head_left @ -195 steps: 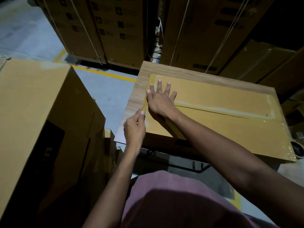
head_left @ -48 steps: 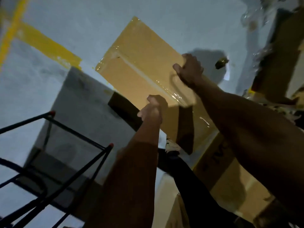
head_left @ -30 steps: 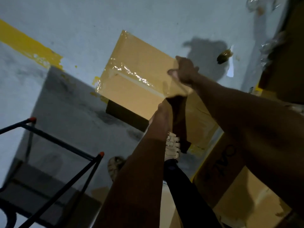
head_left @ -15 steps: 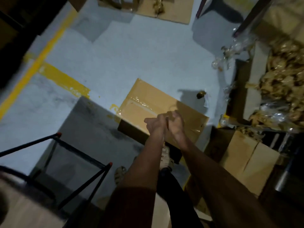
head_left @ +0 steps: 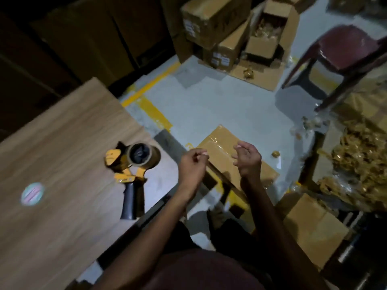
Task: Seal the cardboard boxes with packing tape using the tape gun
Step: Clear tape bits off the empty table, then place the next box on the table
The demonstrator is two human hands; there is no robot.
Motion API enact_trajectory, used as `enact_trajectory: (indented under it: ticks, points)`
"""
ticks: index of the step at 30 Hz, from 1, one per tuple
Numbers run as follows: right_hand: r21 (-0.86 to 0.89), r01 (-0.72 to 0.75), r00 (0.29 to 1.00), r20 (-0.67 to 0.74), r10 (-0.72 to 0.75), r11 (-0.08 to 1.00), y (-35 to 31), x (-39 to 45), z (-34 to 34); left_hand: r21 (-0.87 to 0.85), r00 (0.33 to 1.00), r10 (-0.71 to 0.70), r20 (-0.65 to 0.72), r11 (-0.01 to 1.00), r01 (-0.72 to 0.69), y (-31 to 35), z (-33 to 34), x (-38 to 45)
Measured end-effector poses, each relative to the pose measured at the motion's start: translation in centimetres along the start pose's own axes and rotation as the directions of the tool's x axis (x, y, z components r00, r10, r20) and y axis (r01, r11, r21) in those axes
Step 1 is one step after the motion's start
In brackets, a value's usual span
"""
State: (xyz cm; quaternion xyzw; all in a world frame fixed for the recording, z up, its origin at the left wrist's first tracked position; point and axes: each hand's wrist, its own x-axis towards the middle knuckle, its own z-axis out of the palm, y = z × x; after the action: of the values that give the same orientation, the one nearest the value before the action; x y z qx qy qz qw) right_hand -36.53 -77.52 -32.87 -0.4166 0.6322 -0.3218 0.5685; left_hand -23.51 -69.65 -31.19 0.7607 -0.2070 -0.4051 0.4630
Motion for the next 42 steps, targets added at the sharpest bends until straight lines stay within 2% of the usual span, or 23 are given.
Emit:
enact_trajectory:
  ticks: [3,7,11,15,20,25,29,34,37,40,42]
  points:
    - [-0.066,0.112,0.978,0.182,-0.098,0.992,-2.4,-3.7,2.1,-0.050,0.982,0.064,-0.178,0.996,-0.074,1.0,-5.9,-3.4]
    - [-0.086,0.254,0.886,0.421,-0.196,0.963,-5.0,-8.7,5.6,-0.139,0.894,0.075,-0.441,0.979,-0.150,0.6,-11.2,-9.0]
    - [-0.106,0.397,0.699,0.679,-0.225,0.912,-5.8,-13.6,10.2,-0.319,0.758,-0.038,-0.651,0.920,-0.228,-0.5,-15.1,-14.3]
    - [-0.082,0.469,0.528,0.824,-0.205,0.880,-5.0,-18.9,15.8,-0.366,0.592,-0.142,-0.793,0.888,-0.278,-2.2,-19.4,-18.9]
    - [0.002,0.573,0.251,0.951,-0.178,0.820,-4.2,-29.1,23.2,-0.366,0.319,-0.250,-0.914,0.846,-0.386,-4.2,-27.5,-25.0]
    - [0.089,0.581,0.055,0.987,-0.149,0.809,-2.5,-40.0,30.4,-0.358,0.099,-0.351,-0.931,0.827,-0.434,-8.0,-36.1,-30.5]
    - [0.090,0.543,-0.021,0.995,-0.094,0.835,0.2,-50.0,35.8,-0.375,-0.066,-0.449,-0.891,0.811,-0.449,-11.9,-42.9,-36.6]
    - [0.075,0.472,-0.163,0.987,0.003,0.878,5.2,-62.9,40.3,-0.378,-0.259,-0.532,-0.806,0.800,-0.466,-17.1,-50.4,-44.6]
    - [0.063,0.466,-0.229,0.972,0.052,0.882,7.9,-69.0,41.6,-0.412,-0.300,-0.594,-0.747,0.767,-0.492,-18.8,-53.4,-47.7]
    - [0.088,0.510,-0.298,0.951,0.080,0.856,9.3,-73.9,42.8,-0.467,-0.262,-0.688,-0.677,0.677,-0.569,-19.5,-55.5,-49.0]
    - [0.152,0.533,-0.341,0.939,0.047,0.832,9.2,-76.8,43.6,-0.489,-0.253,-0.735,-0.629,0.627,-0.606,-19.5,-56.7,-49.2]
